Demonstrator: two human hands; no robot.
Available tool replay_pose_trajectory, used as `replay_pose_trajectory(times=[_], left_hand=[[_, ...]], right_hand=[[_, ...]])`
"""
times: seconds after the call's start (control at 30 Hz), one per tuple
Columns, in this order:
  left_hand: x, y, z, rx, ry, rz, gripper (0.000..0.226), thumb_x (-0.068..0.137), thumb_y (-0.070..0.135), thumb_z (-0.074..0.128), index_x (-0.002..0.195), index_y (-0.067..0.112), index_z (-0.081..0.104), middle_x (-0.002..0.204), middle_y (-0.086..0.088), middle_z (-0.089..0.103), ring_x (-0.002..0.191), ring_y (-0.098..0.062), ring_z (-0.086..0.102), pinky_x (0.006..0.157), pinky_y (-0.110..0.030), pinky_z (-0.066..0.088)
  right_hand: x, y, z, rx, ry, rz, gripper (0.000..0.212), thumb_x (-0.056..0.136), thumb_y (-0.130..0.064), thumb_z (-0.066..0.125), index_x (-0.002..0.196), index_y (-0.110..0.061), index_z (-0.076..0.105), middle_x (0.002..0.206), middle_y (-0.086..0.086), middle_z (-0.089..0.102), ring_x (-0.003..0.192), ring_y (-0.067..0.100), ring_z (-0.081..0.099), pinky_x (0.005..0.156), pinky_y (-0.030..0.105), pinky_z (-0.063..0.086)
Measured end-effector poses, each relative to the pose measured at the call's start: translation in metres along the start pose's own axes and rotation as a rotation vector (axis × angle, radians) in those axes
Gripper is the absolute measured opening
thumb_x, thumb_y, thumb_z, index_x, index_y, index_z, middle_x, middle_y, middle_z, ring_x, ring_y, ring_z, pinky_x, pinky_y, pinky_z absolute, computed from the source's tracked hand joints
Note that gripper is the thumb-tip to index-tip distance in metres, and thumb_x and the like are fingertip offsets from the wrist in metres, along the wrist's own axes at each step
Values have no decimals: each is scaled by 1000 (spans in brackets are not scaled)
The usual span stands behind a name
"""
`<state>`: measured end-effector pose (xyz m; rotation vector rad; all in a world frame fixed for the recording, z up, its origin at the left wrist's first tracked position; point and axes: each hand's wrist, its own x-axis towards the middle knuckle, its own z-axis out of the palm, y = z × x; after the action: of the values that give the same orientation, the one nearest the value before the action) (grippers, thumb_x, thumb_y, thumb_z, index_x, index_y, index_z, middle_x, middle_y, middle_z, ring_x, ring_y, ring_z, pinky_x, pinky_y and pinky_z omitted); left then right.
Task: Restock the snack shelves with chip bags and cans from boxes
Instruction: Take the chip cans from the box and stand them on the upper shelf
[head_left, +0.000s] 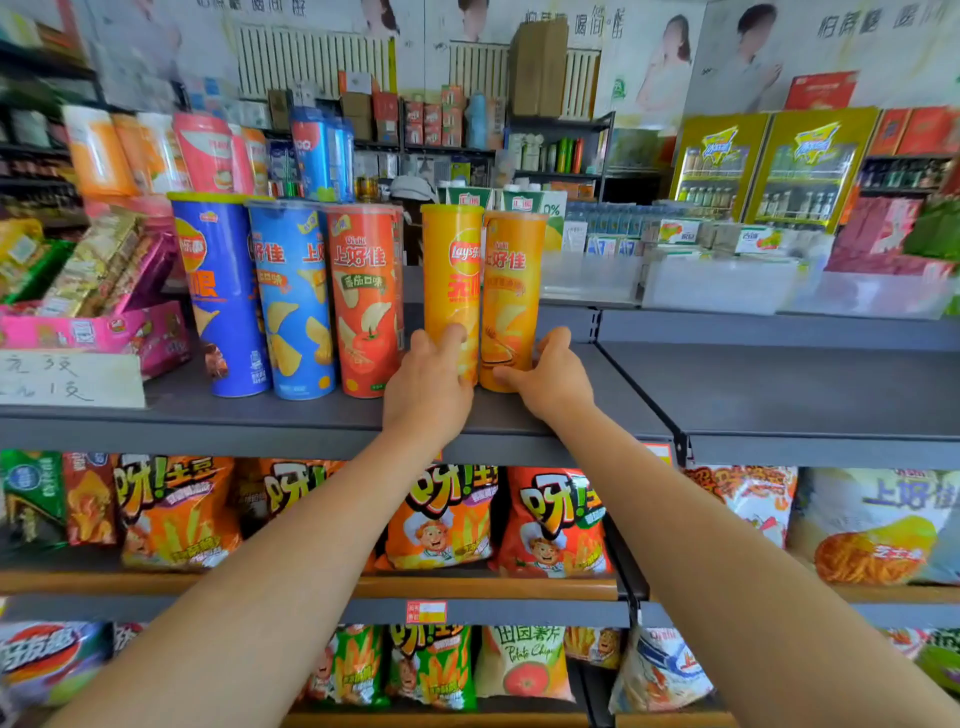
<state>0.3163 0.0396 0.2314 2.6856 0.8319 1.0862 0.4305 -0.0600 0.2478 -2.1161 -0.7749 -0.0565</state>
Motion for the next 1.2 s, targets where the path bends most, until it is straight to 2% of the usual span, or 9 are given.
replay_pose_trajectory(times=[0.13,0.4,0.53,0.63,0.77,0.9,0.97,1.07,1.2], left_hand=[[2,-3,1,34,-120,1,53,97,32,53,148,36,38,122,-12,41,105,-34,53,75,-40,46],[0,-3,-2,-34,-103,-12,44,97,29,51,140,28,51,124,-12,48,108,-36,56,78,-41,46],[-38,0,-20,-163,79,171,31,91,26,57,120,20,66,106,-6,58,93,-30,61,67,-32,38],[-110,-3,-25,-361,144,243,25,88,28,53,105,19,69,81,6,57,73,-19,58,64,-31,41],[-221,-36,28,-485,-250,-86,17,98,32,52,103,24,66,77,5,61,70,-13,56,64,-34,43],[-360,-71,94,-504,-780,-599,14,99,40,51,93,33,60,86,6,65,77,-20,67,80,-37,54],[-434,-76,109,-505,-993,-751,12,100,36,52,98,29,62,96,-1,69,74,-17,67,75,-32,54],[-502,-71,111,-521,-1122,-943,11,100,29,54,97,23,63,93,-5,69,69,-15,64,61,-26,48],[-542,-68,109,-522,-1155,-1107,15,101,26,55,105,16,65,83,-4,67,63,-14,62,57,-24,47]], right_hand=[[5,3,4,-85,-4,-47,43,87,-36,73,102,-12,40,103,10,57,91,29,57,67,37,40],[-1,1,1,7,35,-74,19,90,-29,66,99,-13,60,112,9,61,90,21,55,73,31,40],[-67,-4,-16,235,167,-250,8,92,-17,57,88,-11,61,94,7,64,82,15,56,69,26,40],[-147,21,-17,345,93,-329,13,93,-11,57,81,-10,61,72,-1,59,66,7,50,63,22,41],[-240,120,38,252,-250,-31,13,95,-14,56,85,-10,63,73,7,63,65,15,54,62,30,45],[-348,231,102,-161,-802,188,19,97,-22,57,104,-7,67,105,13,67,96,28,64,80,34,50],[-411,275,116,-326,-1020,210,29,96,-30,60,118,-12,64,121,9,63,109,28,61,91,36,50],[-479,323,118,-544,-1195,251,57,92,-38,66,142,-22,44,146,7,45,132,30,45,105,45,44],[-521,352,116,-755,-1171,163,82,87,-33,73,151,-27,22,159,5,24,149,30,19,116,56,25]])
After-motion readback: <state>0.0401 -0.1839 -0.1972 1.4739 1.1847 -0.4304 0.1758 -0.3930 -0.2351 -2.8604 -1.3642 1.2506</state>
